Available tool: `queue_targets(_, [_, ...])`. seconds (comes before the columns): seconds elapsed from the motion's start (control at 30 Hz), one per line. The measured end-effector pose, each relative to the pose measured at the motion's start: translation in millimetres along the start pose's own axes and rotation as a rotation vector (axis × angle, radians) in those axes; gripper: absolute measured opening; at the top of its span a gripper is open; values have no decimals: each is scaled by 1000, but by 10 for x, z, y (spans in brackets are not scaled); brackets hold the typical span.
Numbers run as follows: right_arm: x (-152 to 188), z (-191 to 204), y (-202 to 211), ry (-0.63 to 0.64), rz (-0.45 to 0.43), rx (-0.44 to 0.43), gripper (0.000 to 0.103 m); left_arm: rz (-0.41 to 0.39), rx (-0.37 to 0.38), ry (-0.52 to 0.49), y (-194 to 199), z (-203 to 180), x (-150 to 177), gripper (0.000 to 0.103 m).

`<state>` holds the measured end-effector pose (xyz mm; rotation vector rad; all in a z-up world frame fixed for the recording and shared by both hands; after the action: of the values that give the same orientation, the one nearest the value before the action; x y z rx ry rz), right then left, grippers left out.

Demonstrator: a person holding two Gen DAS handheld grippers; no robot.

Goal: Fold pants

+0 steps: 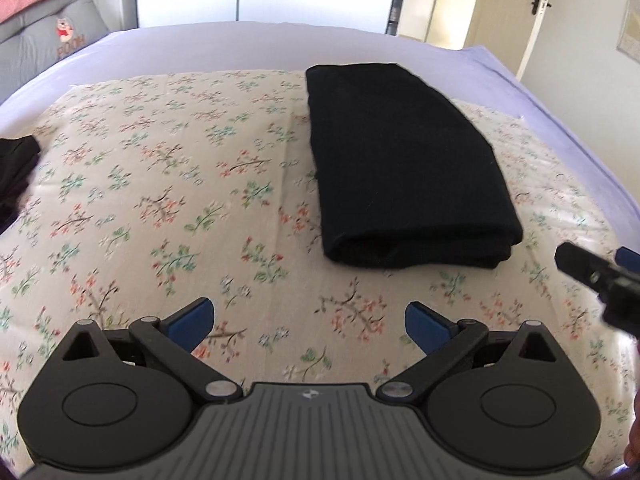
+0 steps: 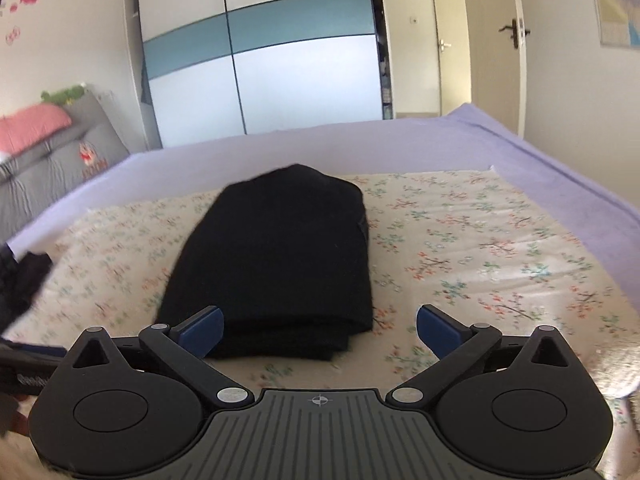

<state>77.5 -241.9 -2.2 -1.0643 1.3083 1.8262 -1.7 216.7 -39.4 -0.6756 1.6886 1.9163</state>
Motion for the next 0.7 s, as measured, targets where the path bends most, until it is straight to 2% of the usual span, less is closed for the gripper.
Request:
queue_targets(0.13, [26,67,-79,104,16,50,103,-36,-53,2,-11,36,4,103])
queue_targets(0.3, [172,35,-220,92,80,55,103,-61,-79,-2,-48,31,1,103])
queue_targets(0.7, [207,-65,-222,43,85,104,103,-87,-78,-49,-30,-107,50,103])
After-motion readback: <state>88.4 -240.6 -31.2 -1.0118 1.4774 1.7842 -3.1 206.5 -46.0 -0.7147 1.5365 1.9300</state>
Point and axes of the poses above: each gripper's, at about its wrist camera, not at the fingertips, and y roughly against the way its jaws point, z to its left, x to its underside, the point moved 9 cm from there along -y, roughly the way its jaws point, and after that the axes turned 15 degrees about -x, right-handed, at the moved point
